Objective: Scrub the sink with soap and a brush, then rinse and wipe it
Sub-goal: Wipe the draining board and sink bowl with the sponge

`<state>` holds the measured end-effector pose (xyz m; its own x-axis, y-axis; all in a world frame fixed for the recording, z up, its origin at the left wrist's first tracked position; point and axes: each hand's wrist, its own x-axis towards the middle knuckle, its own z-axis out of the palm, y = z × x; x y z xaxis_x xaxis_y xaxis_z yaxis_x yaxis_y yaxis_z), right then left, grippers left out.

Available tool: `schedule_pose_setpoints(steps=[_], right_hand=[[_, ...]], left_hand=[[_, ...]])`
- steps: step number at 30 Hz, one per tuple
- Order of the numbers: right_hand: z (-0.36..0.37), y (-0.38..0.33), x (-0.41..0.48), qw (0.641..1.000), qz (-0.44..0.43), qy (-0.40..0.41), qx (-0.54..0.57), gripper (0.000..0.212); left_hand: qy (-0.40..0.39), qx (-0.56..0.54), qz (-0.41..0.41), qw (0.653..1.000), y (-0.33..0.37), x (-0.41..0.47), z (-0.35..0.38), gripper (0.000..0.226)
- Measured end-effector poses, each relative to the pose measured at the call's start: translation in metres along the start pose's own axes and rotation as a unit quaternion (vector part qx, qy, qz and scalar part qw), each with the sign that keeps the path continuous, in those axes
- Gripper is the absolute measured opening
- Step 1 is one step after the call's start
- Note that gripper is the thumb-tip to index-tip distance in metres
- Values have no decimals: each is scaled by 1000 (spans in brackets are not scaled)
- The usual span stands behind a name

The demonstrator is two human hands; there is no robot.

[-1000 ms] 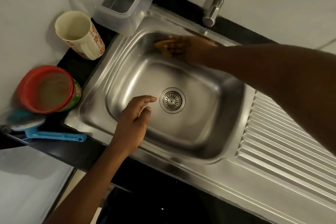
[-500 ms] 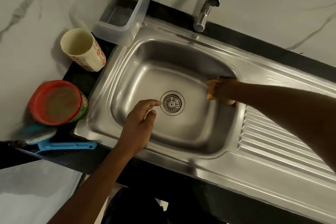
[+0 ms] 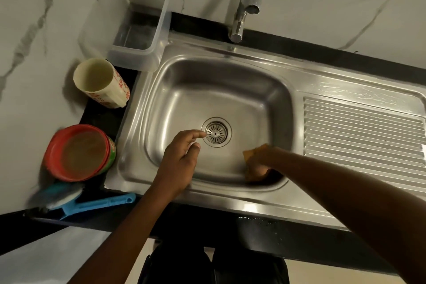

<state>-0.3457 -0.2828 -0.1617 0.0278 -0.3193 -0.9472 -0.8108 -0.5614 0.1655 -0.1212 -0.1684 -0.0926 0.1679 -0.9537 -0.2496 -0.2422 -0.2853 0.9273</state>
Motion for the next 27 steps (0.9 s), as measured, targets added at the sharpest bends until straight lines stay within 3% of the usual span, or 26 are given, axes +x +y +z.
schedule_pose_setpoints(steps=[4,8,11,14,16,19,21,24,27], right_hand=[[19,-25,-3,990,39,7,132,40],[25,-44,19,952,43,37,300,42],[30,-42,47,909,101,172,366,79],[26,-32,59,884,141,233,380,82],[18,-22,56,879,113,213,412,84],[18,-19,49,927,101,132,335,75],[35,-33,48,943,107,110,296,89],[49,-52,57,928,148,73,333,113],[53,-54,72,909,156,99,373,98]], left_hand=[[-9,-1,-2,1000,-2,2,-7,39],[-11,4,-8,1000,-7,4,-12,37],[-15,13,-5,1000,-11,5,-16,36],[-19,6,-6,1000,-13,5,-20,36],[-21,0,-11,1000,-16,7,-22,36],[-18,-2,-12,1000,-20,10,-22,35],[-22,-8,-13,1000,-19,12,-21,36],[-27,-11,-8,1000,-17,15,-22,37],[-29,-8,-7,1000,-18,20,-26,37]])
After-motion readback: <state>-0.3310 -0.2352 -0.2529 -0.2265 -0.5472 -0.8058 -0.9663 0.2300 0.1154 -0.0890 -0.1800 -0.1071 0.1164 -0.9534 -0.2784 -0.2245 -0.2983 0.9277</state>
